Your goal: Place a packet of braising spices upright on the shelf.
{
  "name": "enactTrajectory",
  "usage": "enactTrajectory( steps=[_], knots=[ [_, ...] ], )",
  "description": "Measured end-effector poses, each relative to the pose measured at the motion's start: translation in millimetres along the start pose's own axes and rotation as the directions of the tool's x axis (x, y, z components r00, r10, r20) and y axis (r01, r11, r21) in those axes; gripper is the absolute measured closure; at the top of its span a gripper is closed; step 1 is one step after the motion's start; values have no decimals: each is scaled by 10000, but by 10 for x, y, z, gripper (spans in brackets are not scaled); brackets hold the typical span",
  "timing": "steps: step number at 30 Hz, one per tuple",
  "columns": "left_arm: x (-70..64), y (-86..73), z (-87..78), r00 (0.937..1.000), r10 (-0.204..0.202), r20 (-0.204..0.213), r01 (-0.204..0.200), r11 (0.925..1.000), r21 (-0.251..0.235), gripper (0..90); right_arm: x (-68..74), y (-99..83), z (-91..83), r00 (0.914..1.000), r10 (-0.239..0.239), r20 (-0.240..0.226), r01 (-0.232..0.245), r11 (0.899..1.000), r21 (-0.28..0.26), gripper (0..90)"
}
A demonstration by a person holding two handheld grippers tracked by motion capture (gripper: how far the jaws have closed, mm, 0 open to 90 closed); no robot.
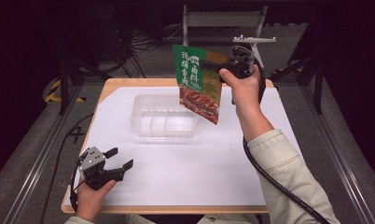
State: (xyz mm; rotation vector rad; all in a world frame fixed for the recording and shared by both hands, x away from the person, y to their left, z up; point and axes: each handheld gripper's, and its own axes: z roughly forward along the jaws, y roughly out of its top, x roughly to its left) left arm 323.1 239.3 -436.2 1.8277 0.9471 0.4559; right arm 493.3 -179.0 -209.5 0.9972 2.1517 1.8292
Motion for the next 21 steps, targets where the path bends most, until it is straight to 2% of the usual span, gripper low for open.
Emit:
enactTrajectory(
  steps=[7, 21],
  knots=[
    [4, 15, 30, 9999, 93, 71, -92, 9999, -43, 225, 3, -11, 102, 9995, -247, 170, 249, 9996, -106, 900],
    [9, 18, 24, 9999, 80, 91, -79, 10000, -51, 226, 12, -102, 272, 9998, -188, 45, 191, 9973, -704, 900]
  ],
)
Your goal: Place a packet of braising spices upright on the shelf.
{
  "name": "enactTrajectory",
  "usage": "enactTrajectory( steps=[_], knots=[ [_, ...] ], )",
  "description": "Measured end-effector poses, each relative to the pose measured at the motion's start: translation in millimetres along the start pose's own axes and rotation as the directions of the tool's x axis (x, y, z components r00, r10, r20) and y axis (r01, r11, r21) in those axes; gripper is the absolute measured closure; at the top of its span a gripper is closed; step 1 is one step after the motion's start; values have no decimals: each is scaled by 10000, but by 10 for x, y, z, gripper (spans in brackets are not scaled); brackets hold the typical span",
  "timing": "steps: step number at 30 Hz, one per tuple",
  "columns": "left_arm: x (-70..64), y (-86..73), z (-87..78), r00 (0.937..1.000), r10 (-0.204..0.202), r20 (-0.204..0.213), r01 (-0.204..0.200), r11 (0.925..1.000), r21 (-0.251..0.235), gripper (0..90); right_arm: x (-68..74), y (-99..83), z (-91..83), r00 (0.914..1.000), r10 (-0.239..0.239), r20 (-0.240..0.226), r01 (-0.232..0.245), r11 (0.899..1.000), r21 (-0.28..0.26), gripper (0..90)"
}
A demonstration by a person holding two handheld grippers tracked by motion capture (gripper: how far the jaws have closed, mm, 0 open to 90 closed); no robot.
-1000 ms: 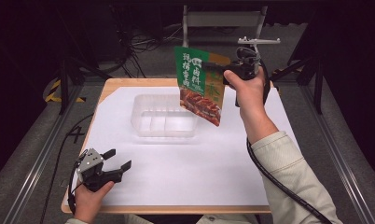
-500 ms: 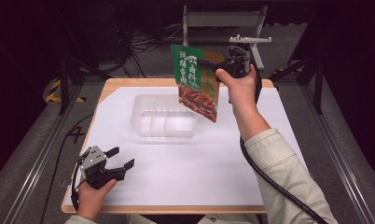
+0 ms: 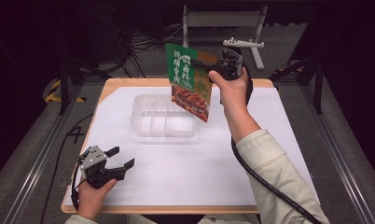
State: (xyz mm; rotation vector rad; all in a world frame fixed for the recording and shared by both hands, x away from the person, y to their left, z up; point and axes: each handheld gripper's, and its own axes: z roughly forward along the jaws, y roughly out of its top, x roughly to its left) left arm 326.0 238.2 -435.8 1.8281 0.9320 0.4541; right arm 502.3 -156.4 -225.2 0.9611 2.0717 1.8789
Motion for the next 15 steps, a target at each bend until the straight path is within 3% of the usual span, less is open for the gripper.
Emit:
enactTrajectory(
  steps=[15],
  knots=[
    [-13, -48, -105, 9997, -48, -228, 46, 9999, -96, 227, -59, -124, 174, 9994, 208, 260, -198, 9990, -393, 900]
  ],
)
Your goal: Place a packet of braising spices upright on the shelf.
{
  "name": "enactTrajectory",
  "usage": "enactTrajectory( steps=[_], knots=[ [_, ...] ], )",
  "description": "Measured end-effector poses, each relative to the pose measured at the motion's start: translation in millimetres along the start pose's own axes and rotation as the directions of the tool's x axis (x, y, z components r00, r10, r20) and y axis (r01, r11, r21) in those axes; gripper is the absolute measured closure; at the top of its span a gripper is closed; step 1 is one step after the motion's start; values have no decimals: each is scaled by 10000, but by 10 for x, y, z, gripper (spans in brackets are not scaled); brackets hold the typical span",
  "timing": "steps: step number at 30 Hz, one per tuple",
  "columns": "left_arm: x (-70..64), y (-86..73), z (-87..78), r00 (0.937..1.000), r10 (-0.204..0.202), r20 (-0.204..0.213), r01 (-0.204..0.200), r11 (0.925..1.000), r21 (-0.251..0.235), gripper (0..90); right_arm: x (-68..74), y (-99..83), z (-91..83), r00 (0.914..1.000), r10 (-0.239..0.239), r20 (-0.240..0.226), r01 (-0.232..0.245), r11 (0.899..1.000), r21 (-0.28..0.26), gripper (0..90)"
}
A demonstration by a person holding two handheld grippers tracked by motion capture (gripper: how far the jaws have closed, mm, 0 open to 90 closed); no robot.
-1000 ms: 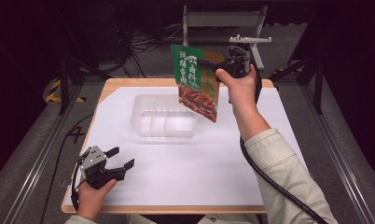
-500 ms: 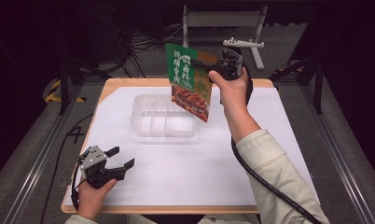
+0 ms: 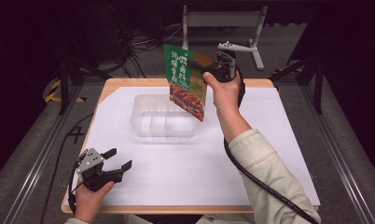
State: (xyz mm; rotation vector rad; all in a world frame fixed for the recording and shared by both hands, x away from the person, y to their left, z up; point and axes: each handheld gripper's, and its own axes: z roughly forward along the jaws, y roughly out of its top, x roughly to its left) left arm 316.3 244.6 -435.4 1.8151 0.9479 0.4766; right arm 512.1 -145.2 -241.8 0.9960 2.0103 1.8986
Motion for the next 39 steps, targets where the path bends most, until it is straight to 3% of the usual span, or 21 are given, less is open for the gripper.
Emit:
enactTrajectory(
  steps=[17, 39],
  knots=[
    [22, -84, -158, 9993, -214, -308, 213, 9998, -16, 226, -59, -172, 172, 9994, 354, 58, -353, 9992, -210, 900],
    [21, -82, -152, 9993, -233, -305, 231, 9997, -58, 226, -147, -416, 269, 9989, 439, 152, -438, 9990, -60, 900]
  ],
)
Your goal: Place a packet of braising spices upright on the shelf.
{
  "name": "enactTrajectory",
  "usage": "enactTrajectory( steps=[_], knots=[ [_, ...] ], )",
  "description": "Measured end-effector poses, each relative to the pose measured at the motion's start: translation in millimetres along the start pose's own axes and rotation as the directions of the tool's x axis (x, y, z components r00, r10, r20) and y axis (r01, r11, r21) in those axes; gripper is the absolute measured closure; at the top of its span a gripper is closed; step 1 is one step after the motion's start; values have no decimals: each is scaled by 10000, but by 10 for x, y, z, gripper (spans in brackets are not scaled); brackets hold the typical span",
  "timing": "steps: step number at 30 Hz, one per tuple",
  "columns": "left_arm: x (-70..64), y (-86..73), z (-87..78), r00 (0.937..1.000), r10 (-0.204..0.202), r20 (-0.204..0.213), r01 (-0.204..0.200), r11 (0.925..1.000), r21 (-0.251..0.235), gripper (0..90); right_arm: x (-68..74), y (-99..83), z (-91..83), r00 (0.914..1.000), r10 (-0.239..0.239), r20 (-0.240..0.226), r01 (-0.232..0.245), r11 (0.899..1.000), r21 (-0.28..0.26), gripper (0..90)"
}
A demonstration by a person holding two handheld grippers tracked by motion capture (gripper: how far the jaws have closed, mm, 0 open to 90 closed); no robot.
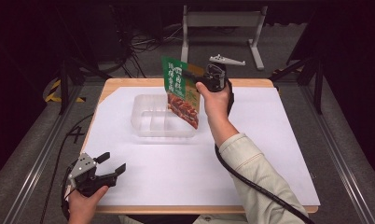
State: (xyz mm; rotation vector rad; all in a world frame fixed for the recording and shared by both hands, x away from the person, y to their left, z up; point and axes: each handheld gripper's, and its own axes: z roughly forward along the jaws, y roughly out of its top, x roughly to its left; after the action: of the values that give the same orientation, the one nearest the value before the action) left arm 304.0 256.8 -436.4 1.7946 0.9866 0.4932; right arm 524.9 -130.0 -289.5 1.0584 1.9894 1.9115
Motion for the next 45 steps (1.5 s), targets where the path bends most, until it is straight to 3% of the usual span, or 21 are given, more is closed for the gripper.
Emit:
enactTrajectory(
  steps=[13, 30, 39, 45],
  knots=[
    [-6, 16, 29, 10000, 51, 68, -51, 10000, 9, 226, -10, -52, -14, 10000, -13, -43, 13, 10000, 4, 900],
    [2, 6, 7, 10000, 13, 44, -13, 10000, 29, 226, -60, -71, 69, 9991, -104, 403, 114, 9996, -268, 900],
    [1, 1, 1, 10000, -5, 17, 5, 10000, -10, 227, -106, -126, 130, 9977, -28, 671, 28, 10000, 4, 893],
    [2, 5, 9, 10000, -12, 49, 12, 10000, 39, 226, -113, -152, 110, 9970, -241, 741, 224, 9994, 246, 885]
  ],
)
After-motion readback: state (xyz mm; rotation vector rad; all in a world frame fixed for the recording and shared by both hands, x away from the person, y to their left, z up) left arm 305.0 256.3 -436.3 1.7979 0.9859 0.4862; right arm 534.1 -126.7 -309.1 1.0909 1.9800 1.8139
